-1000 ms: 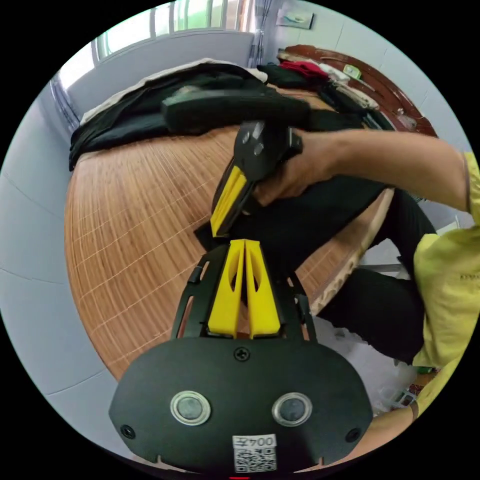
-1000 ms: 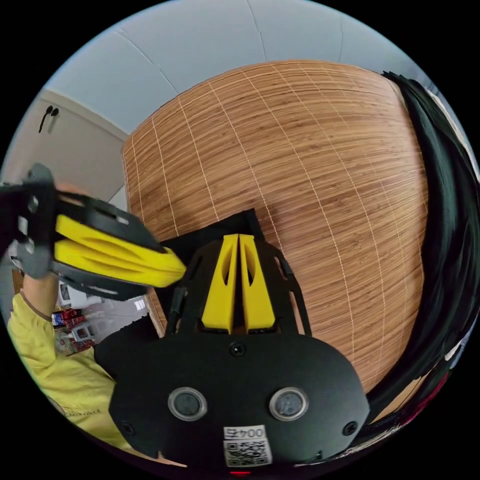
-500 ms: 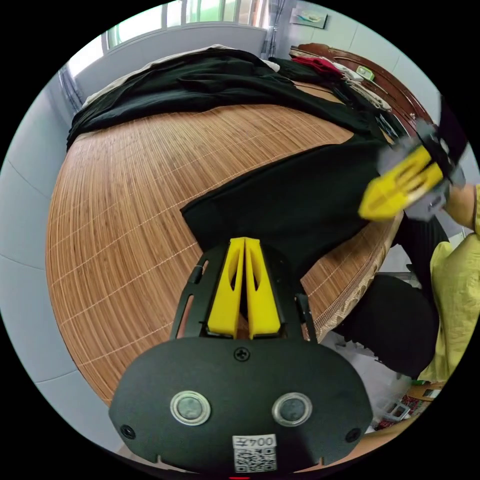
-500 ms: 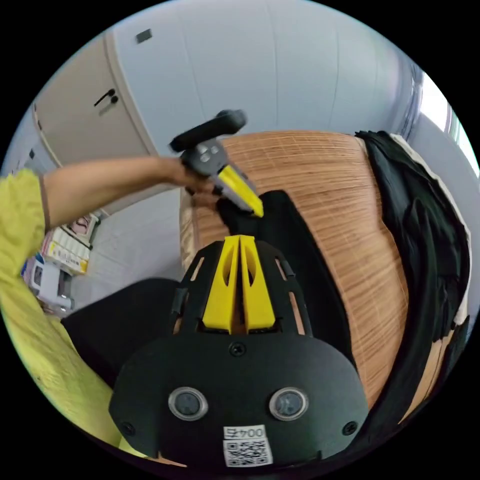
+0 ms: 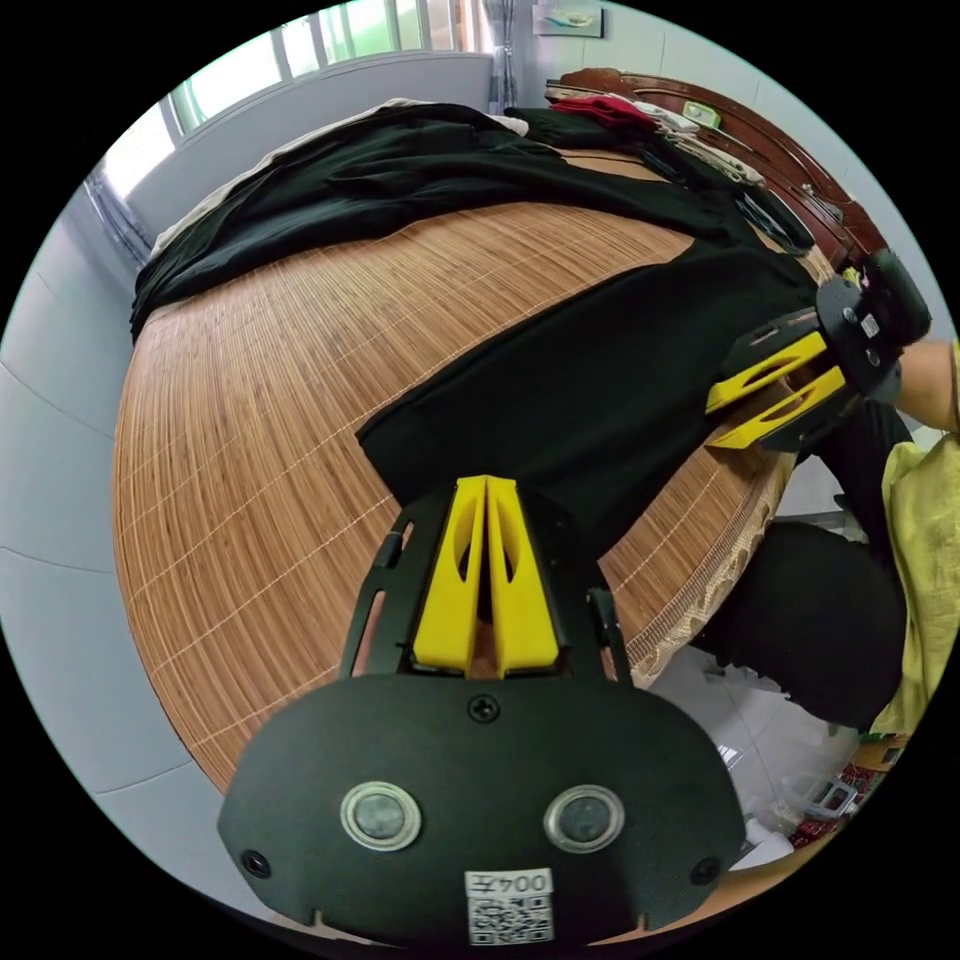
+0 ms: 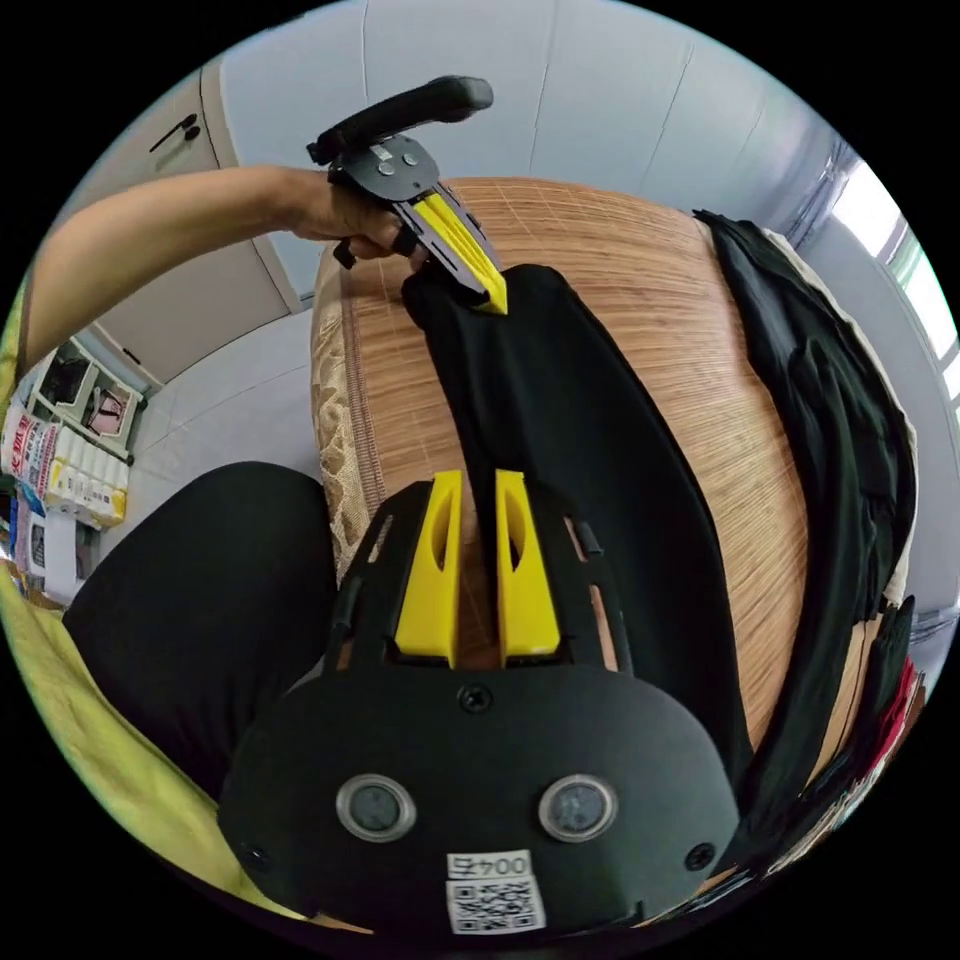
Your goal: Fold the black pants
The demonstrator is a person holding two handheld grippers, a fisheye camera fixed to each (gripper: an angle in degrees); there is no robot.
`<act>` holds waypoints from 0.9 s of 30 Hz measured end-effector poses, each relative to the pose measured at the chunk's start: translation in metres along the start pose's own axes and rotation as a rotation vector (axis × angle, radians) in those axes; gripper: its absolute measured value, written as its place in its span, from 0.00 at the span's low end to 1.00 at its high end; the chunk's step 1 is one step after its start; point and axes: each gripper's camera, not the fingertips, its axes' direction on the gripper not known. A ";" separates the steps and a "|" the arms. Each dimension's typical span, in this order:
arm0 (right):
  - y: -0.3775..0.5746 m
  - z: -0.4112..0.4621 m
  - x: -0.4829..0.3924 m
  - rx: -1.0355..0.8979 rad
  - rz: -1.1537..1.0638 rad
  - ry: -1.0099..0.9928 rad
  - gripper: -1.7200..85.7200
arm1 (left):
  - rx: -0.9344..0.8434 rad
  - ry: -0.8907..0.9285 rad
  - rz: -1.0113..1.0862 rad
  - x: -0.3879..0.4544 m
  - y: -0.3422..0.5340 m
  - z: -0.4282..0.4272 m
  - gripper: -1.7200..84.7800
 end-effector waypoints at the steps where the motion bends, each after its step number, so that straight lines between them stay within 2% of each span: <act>1: 0.000 0.001 0.005 -0.008 0.012 -0.019 0.08 | 0.005 -0.002 -0.007 0.002 0.001 -0.002 0.02; 7: 0.001 0.004 0.021 -0.080 -0.009 -0.220 0.05 | 0.017 0.022 -0.073 0.004 0.007 -0.013 0.02; 16: 0.019 0.012 0.013 -0.045 -0.003 -0.196 0.05 | 0.062 0.026 -0.108 0.013 0.018 -0.029 0.02; 21: 0.026 0.017 0.007 -0.048 -0.049 -0.149 0.05 | 0.082 -0.018 -0.029 0.026 0.022 -0.038 0.02; 27: 0.037 0.024 0.020 -0.029 0.004 -0.215 0.05 | 0.078 -0.056 0.065 0.040 0.023 -0.047 0.02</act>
